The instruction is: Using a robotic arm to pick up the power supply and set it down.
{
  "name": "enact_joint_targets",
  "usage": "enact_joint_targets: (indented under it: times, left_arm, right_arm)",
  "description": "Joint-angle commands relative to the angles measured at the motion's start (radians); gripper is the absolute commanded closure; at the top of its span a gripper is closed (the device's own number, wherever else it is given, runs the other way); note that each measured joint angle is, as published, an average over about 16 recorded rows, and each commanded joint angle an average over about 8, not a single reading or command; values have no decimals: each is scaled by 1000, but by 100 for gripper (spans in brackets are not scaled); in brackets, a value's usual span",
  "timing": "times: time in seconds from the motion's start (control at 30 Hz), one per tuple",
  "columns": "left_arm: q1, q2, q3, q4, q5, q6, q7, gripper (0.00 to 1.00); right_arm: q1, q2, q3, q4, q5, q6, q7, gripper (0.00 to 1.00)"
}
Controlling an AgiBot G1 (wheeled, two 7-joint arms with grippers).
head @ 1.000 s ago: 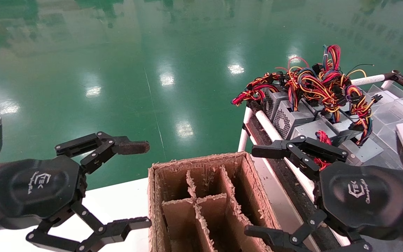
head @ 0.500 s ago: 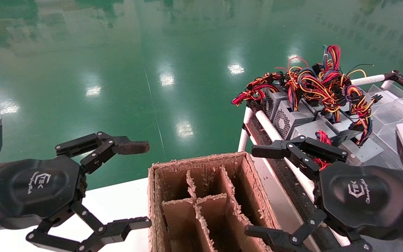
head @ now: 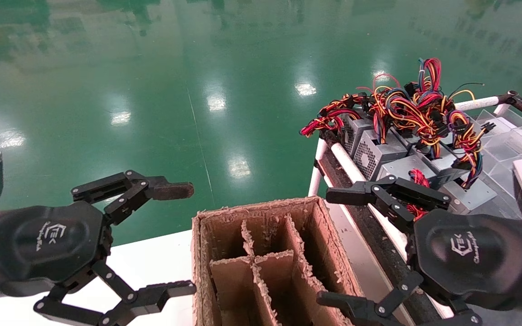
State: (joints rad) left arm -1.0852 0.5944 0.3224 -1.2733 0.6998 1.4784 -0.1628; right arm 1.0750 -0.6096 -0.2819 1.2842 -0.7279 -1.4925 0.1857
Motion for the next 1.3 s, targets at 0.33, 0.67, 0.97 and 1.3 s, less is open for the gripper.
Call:
enact_joint_targets:
  times: [0.33,0.67,0.97,1.3]
  left_arm:
    - [0,0,0,0,0,0,0,0]
    - [0,0,0,0,0,0,0,0]
    - [0,0,0,0,0,0,0,0]
    - [0,0,0,0,0,0,0,0]
  right_arm:
    - [0,0,0,0,0,0,0,0]
    - [0,0,0,0,0,0,0,0]
    - [0,0,0,0,0,0,0,0]
    - [0,0,0,0,0,0,0,0]
